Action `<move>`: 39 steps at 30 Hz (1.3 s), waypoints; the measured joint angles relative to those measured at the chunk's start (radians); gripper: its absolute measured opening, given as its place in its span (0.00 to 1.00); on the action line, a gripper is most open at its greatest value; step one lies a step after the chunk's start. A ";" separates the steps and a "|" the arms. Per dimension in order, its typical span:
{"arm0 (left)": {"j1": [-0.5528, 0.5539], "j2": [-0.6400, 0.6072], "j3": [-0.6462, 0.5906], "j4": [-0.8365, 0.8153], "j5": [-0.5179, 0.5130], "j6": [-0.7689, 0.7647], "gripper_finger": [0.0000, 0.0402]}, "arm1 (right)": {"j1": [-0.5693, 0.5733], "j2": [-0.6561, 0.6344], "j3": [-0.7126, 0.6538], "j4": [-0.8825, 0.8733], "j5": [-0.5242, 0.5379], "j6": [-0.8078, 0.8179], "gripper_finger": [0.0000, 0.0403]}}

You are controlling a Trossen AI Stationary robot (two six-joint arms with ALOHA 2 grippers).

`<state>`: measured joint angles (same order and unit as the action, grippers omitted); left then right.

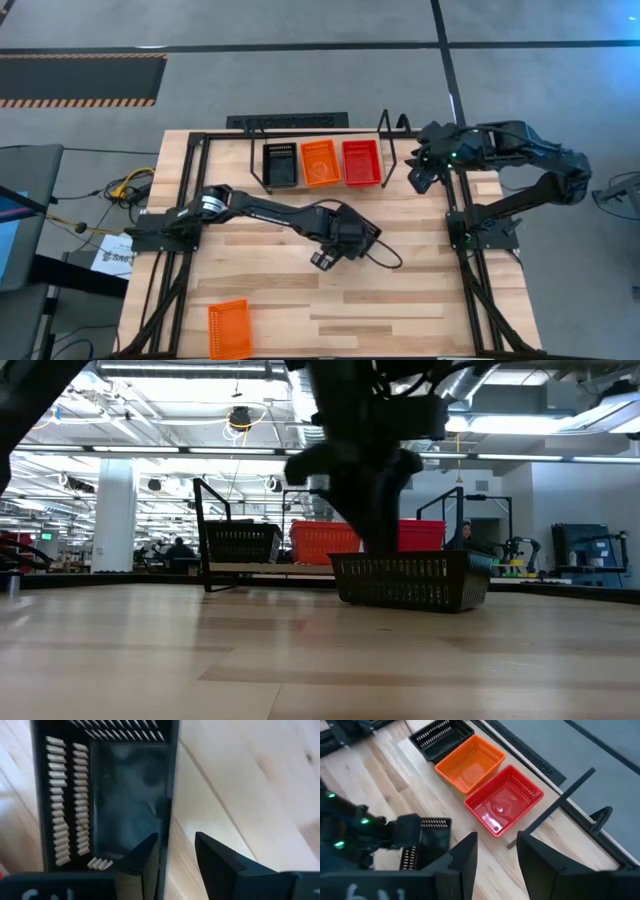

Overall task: Stack baskets on shelf by color
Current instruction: Stack the black bin on top of the other black bin on the shelf

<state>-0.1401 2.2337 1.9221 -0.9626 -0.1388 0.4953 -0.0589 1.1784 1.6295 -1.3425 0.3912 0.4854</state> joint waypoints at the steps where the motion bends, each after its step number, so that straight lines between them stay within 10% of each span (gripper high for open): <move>1: 0.001 0.007 0.000 0.029 -0.002 0.005 0.29 | 0.000 -0.004 0.000 0.008 -0.001 0.000 0.39; 32: 0.047 0.097 0.000 0.015 0.024 -0.028 0.29 | 0.000 -0.220 0.000 0.473 -0.110 -0.098 0.33; 39: 0.035 0.109 0.038 -0.079 0.026 -0.057 0.03 | 0.000 -0.227 0.000 0.475 -0.111 -0.102 0.33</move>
<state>-0.1048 2.3431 1.9596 -1.0416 -0.1126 0.4384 -0.0586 0.9515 1.6295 -0.8675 0.2802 0.3836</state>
